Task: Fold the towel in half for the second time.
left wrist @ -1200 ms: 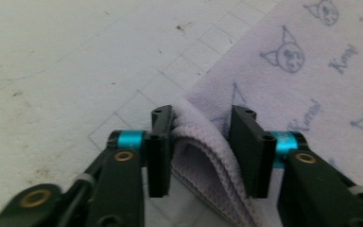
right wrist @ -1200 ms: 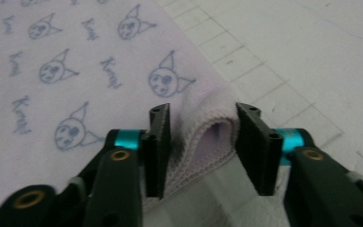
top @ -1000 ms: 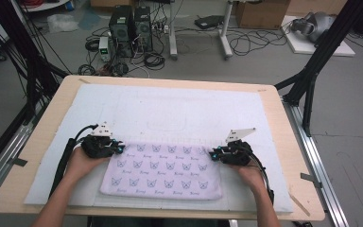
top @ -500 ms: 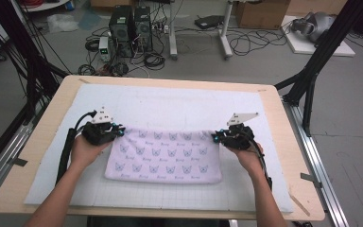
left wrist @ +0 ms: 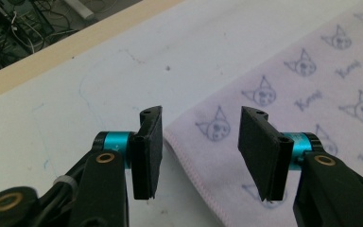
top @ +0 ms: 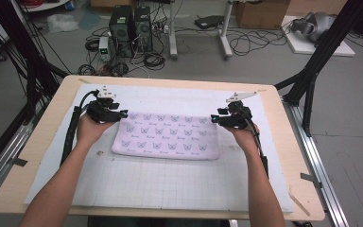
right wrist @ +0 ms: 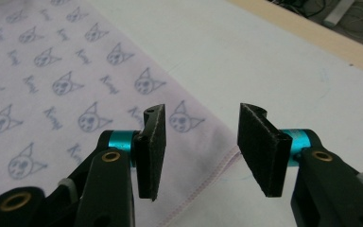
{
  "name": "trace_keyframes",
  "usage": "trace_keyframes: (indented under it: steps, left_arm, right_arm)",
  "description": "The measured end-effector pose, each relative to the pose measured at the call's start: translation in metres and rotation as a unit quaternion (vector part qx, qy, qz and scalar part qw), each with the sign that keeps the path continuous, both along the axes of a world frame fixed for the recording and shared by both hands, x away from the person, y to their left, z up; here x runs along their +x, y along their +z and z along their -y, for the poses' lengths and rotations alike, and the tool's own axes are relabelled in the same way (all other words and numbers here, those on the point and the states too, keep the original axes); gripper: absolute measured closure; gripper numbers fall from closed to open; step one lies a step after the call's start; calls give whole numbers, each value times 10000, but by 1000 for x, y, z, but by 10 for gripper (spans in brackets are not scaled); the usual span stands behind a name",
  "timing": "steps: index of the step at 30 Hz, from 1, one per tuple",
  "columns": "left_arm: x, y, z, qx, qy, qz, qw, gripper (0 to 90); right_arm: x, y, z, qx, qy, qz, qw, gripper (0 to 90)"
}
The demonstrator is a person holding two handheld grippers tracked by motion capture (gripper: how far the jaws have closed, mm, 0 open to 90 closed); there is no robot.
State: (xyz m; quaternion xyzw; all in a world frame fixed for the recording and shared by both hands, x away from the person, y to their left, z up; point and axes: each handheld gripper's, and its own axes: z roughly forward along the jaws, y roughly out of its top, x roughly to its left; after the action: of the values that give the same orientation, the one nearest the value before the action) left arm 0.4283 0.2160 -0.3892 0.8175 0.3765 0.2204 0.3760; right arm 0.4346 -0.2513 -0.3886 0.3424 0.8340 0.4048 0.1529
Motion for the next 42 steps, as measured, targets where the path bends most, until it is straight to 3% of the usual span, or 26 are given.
trace_keyframes:
  steps: [5,9,14,16,20,25,30,42]
  left_arm:
    - [-16,-10,-4,-145,-313,-108,9993,516]
    - [-29,-13,-5,-330,-503,-45,9982,507]
    - [-41,-11,-6,-635,-660,-23,9958,416]
    - [-45,-12,-6,-718,-739,-37,9947,378]
    - [-50,-9,-6,-754,-806,-26,9939,311]
    - [-57,-2,-8,-825,-831,39,9931,278]
    - [-64,4,-11,-814,-757,139,9937,239]
    - [-83,3,-19,-777,-771,155,9939,175]
  right_arm:
    - [-8,-4,-7,-8,205,-96,9997,533]
    - [-16,-8,-11,81,317,-156,9993,511]
    - [-23,-7,-10,563,329,-173,9977,408]
    - [-27,-4,-10,646,300,-165,9973,355]
    - [-31,-2,-12,713,277,-171,9969,250]
    - [-42,2,-18,634,333,24,9974,205]
    - [-55,5,-18,633,343,275,9970,205]
    - [-72,4,-7,653,355,291,9968,168]
